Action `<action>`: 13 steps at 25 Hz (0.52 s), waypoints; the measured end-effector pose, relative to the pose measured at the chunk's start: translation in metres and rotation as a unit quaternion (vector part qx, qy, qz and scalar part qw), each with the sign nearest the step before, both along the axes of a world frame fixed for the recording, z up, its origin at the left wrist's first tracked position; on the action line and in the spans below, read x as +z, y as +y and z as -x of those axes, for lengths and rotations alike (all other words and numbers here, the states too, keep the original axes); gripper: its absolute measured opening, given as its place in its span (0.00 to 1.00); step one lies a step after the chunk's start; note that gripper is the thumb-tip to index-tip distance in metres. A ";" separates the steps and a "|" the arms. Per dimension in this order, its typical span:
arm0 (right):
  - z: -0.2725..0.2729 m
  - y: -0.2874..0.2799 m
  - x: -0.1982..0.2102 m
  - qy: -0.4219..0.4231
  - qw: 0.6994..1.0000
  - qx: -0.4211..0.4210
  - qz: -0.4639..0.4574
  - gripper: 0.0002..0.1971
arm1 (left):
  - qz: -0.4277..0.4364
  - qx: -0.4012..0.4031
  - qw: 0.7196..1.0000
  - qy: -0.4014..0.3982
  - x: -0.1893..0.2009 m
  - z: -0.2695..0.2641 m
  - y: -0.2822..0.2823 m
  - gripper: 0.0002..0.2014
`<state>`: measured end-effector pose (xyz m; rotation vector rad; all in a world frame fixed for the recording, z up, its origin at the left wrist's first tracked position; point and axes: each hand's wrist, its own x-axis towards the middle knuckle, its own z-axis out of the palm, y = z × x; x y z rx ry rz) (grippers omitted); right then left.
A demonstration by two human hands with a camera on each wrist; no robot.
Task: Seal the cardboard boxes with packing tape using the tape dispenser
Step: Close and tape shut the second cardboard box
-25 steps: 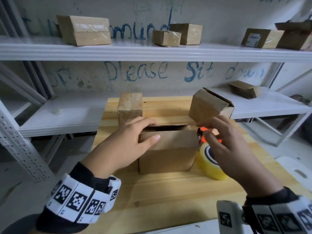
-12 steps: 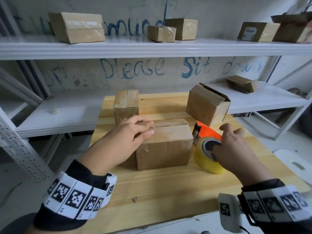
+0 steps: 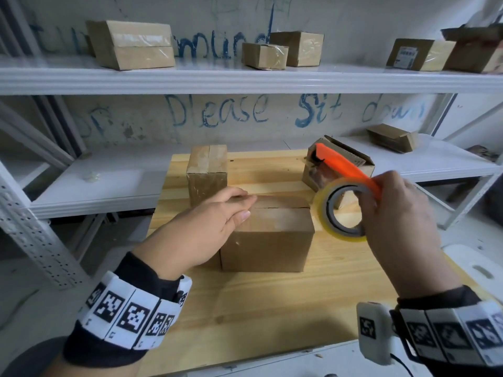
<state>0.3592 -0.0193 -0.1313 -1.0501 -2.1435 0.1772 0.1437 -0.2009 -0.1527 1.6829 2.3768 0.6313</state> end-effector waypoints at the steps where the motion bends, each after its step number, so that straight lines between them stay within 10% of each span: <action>1: 0.001 -0.006 0.006 0.016 0.999 0.006 -0.041 0.09 | -0.001 -0.003 1.000 0.003 0.000 0.000 0.001 0.24; 8: 0.029 -0.034 0.010 0.064 0.975 0.104 -0.187 0.09 | -0.050 -0.029 0.998 0.001 -0.005 0.001 0.006 0.21; 13: 0.038 -0.034 0.017 0.063 0.970 0.194 -0.130 0.24 | -0.077 -0.021 0.997 0.003 -0.002 -0.003 0.004 0.17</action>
